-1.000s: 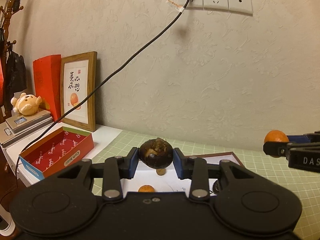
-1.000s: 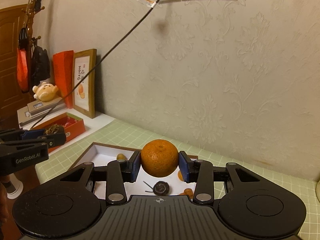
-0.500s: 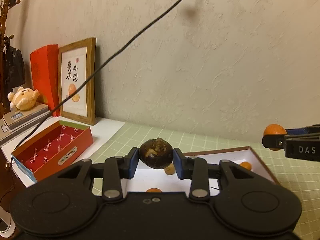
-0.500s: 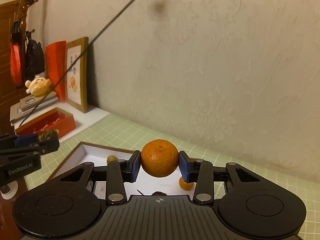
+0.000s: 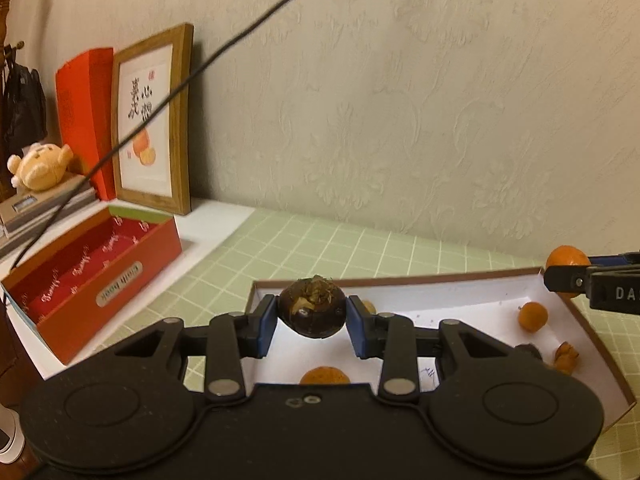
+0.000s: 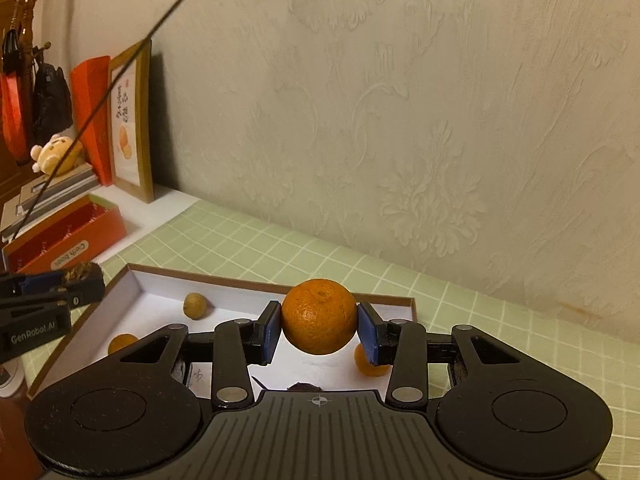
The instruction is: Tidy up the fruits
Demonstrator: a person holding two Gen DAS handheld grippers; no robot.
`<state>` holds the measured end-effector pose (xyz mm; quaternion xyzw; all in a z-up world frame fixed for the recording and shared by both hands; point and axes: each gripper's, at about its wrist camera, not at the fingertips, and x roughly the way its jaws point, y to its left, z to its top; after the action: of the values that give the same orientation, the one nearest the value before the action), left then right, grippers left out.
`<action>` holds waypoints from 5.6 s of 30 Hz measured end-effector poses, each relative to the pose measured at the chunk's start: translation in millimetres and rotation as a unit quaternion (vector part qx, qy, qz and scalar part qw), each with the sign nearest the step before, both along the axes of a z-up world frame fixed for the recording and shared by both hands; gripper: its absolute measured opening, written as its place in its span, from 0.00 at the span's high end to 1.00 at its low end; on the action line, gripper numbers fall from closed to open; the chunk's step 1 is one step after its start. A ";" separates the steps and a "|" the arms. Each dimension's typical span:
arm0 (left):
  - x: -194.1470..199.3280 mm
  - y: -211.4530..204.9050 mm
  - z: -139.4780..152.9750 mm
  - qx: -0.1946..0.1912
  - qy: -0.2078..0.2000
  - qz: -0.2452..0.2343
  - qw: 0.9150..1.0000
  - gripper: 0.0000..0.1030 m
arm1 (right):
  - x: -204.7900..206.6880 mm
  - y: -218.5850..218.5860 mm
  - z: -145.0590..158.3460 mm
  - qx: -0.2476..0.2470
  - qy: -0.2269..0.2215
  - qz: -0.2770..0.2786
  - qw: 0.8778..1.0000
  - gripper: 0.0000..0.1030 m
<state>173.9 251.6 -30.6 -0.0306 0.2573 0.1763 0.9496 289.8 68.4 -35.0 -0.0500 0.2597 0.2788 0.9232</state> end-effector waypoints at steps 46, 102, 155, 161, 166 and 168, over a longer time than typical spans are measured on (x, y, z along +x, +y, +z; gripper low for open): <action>-70.2 -34.0 29.6 0.020 -0.019 0.012 1.000 0.06 | -59.6 -59.3 23.1 0.004 -0.014 -0.026 1.000 0.00; -255.3 -150.6 49.0 0.012 -0.116 -0.062 0.991 0.06 | -280.1 -194.9 33.0 0.018 -0.100 -0.038 0.994 0.00; -257.8 -147.4 48.1 0.017 -0.117 -0.060 0.991 0.06 | -278.8 -195.7 32.6 0.008 -0.099 -0.046 0.994 0.00; -257.8 -147.5 48.2 0.020 -0.121 -0.057 0.991 0.06 | -279.2 -195.1 32.6 0.008 -0.099 -0.046 0.994 0.00; -259.8 -147.6 48.3 0.020 -0.127 -0.054 0.990 0.06 | -279.0 -195.1 32.5 0.008 -0.099 -0.046 0.994 0.00; -259.9 -147.9 48.5 0.021 -0.128 -0.050 0.990 0.06 | -279.1 -195.1 32.5 0.008 -0.099 -0.046 0.994 0.00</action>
<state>-86.0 103.6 17.9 -0.0201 0.1310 0.1284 0.9828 10.7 -126.7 -2.6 -0.0578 0.1671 0.2319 0.9565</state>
